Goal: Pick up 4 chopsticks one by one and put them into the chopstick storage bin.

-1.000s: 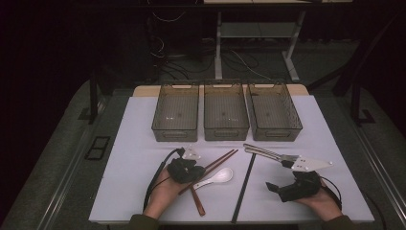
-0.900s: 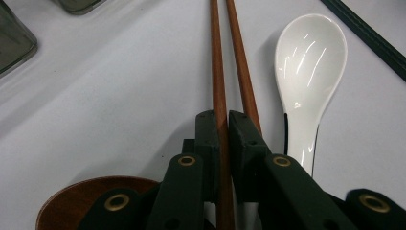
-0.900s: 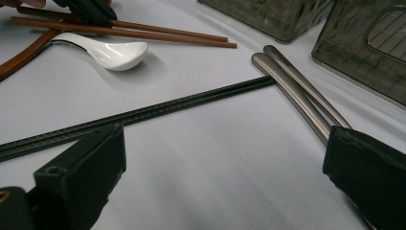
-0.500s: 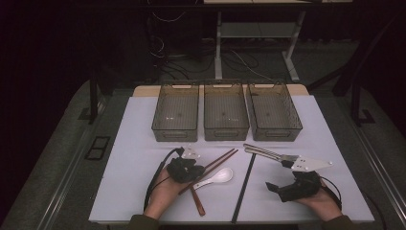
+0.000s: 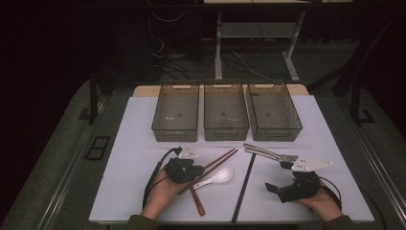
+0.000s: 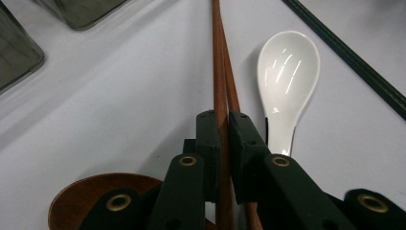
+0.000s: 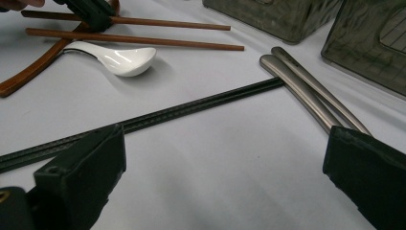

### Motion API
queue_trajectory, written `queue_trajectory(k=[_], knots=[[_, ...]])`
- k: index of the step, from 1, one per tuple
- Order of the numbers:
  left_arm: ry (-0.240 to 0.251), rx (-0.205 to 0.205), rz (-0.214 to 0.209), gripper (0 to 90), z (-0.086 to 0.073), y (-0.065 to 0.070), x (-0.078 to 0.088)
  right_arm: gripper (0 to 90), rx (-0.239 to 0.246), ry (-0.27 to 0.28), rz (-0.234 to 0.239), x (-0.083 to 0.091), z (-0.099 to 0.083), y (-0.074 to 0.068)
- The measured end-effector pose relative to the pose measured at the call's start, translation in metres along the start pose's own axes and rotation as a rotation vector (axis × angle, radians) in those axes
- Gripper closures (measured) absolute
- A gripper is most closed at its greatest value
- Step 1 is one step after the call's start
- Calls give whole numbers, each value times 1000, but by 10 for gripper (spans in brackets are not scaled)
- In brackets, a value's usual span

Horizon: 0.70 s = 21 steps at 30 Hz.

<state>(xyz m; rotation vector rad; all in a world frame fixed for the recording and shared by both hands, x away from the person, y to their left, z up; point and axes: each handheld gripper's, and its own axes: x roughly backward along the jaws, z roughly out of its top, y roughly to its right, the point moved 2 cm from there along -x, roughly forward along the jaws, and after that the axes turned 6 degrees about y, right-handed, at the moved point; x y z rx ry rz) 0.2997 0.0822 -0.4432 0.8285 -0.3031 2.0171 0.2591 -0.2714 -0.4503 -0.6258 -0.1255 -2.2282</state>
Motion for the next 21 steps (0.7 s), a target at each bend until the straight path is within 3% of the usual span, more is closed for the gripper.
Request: queue_trajectory(k=[14, 21], knots=[[24, -20, -25, 822, 1, -2, 15, 9, -2, -3, -4, -1, 0, 0], [45, -6, -29, 822, -2, -8, 28, 9, -7, -4, -4, -1, 0, 1]])
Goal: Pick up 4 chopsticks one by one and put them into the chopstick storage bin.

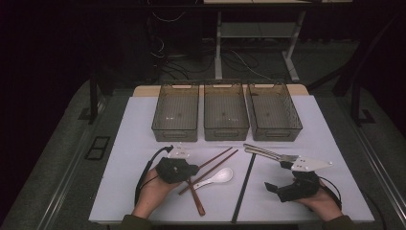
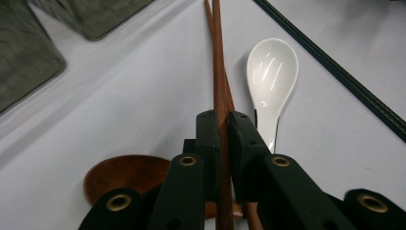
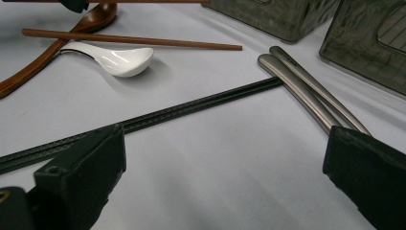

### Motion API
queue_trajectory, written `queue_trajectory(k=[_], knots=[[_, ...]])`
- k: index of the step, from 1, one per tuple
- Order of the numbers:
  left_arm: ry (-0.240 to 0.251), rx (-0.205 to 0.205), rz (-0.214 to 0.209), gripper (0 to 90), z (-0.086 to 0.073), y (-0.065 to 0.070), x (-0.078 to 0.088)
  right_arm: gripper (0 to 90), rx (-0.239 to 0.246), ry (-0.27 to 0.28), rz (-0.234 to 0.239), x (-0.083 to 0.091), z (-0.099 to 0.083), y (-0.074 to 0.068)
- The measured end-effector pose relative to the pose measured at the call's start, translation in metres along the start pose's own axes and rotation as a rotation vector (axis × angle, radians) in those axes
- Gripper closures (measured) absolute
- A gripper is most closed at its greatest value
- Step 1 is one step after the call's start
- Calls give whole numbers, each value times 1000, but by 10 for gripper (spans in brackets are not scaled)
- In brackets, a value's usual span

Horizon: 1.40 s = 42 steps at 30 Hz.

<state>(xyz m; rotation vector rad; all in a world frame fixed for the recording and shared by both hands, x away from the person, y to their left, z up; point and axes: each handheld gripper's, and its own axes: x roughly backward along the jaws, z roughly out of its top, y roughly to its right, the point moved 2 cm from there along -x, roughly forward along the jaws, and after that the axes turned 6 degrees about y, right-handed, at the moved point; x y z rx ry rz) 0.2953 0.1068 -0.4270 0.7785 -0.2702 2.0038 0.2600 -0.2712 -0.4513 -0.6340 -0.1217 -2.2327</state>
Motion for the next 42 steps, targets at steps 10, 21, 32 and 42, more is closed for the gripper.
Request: queue_trajectory(k=[10, 21, 32, 42], knots=[[16, 8, 2, 822, -4, -10, 17, 9, -8, 7, 1, 0, 0, 1], [16, 6, -3, 822, -2, -17, 27, 9, -5, 3, 2, 0, 0, 1], [20, 18, 1, 821, 2, -30, 32, 9, -7, 2, 5, -1, 0, 1], [51, 32, 8, 822, 13, -47, 36, 9, -12, 3, 2, -1, 0, 2]])
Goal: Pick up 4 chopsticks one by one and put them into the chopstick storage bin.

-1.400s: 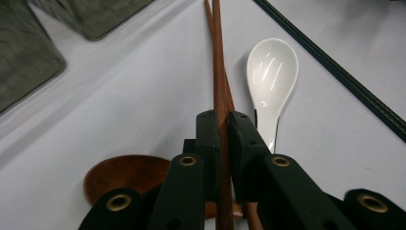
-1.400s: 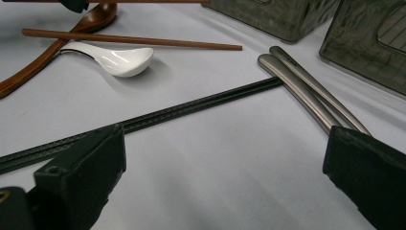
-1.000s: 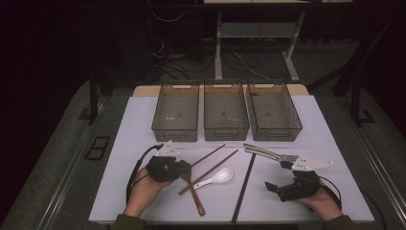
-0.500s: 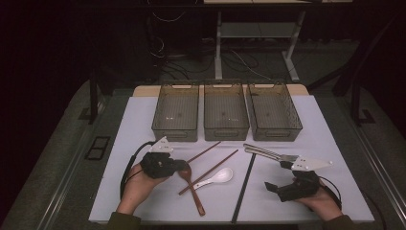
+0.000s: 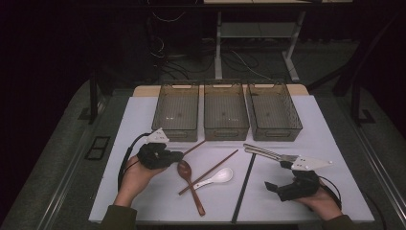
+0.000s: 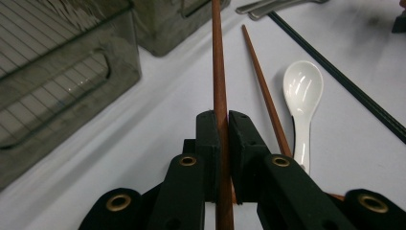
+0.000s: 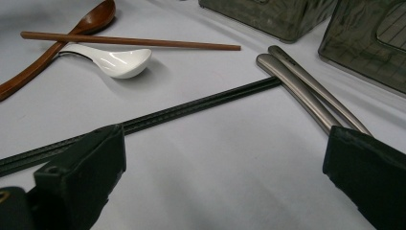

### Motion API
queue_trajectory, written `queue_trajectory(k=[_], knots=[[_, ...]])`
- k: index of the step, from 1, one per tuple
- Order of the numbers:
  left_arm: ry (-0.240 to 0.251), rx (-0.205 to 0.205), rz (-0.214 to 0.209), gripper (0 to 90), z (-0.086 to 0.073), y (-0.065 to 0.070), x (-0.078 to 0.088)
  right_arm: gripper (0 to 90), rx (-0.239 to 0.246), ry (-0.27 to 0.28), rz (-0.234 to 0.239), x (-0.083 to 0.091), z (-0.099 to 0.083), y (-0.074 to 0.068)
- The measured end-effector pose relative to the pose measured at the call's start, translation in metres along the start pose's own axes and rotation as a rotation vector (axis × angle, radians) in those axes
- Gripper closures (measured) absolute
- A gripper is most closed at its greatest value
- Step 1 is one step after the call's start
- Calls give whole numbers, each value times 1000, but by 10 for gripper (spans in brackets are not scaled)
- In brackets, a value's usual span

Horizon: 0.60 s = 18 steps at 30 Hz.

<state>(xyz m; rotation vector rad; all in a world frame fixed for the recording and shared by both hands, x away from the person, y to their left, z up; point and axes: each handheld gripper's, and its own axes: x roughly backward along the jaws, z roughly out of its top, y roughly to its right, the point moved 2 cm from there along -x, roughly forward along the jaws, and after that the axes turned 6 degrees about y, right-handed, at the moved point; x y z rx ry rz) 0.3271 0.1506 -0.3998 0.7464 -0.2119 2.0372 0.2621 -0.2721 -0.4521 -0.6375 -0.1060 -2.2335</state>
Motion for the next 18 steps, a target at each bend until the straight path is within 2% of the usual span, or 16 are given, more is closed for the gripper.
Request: queue_trajectory(k=[5, 18], knots=[[17, 9, 9, 822, 7, -8, 0, 9, 0, 2, -1, 0, 0, 0], [16, -2, 35, 822, 29, -22, -1, 9, -3, -1, -1, 0, 0, 0]])
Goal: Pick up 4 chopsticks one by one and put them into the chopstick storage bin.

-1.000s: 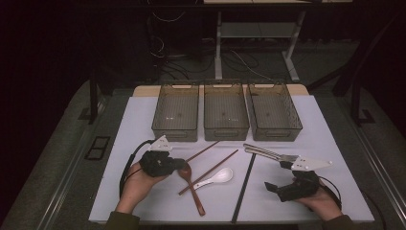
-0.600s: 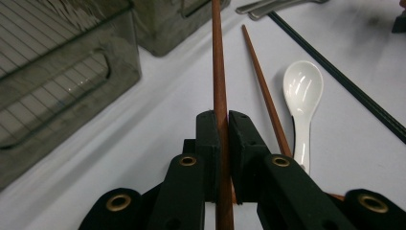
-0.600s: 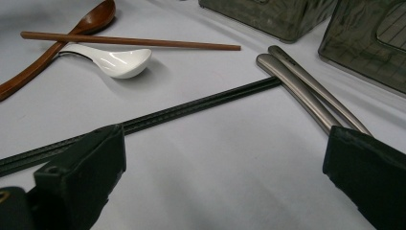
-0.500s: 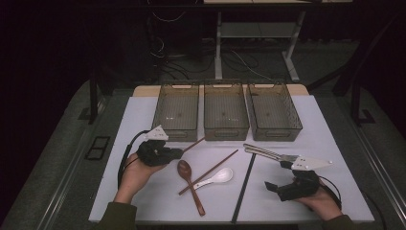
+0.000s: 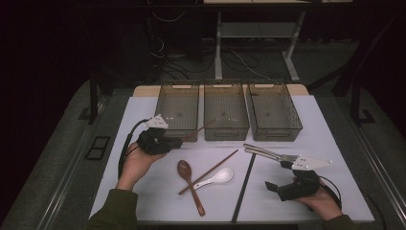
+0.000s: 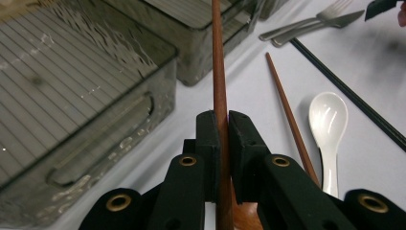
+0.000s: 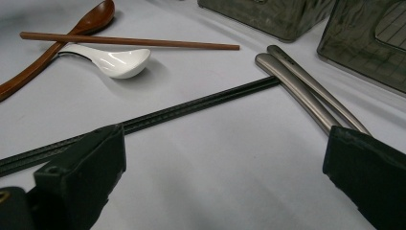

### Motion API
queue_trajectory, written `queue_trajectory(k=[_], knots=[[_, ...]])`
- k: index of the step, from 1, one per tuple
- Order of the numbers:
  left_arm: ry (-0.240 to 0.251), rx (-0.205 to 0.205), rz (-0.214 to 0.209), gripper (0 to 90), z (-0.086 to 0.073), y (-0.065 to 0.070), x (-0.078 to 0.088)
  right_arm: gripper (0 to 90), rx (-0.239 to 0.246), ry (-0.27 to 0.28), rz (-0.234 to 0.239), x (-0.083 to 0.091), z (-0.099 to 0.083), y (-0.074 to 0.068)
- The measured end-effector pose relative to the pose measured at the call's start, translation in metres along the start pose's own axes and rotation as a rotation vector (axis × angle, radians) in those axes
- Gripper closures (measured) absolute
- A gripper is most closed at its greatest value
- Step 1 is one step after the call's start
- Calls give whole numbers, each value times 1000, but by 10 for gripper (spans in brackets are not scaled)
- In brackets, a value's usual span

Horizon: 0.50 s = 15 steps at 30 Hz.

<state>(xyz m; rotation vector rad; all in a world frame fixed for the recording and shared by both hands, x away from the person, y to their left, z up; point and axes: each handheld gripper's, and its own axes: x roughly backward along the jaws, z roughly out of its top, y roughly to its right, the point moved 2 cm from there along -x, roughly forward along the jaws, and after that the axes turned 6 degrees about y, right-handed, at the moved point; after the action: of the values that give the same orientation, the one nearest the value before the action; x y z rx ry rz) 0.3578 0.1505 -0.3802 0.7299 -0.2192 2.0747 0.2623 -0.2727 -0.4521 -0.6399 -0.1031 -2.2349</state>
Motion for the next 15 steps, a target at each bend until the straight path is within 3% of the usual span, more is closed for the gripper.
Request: queue_trajectory(k=[10, 15], knots=[[-3, -15, 37, 822, 24, -12, -2, 9, -1, 1, 2, 0, 0, -1], [5, -3, 58, 821, 36, -21, -3, 9, -2, 3, 4, 0, 0, -1]])
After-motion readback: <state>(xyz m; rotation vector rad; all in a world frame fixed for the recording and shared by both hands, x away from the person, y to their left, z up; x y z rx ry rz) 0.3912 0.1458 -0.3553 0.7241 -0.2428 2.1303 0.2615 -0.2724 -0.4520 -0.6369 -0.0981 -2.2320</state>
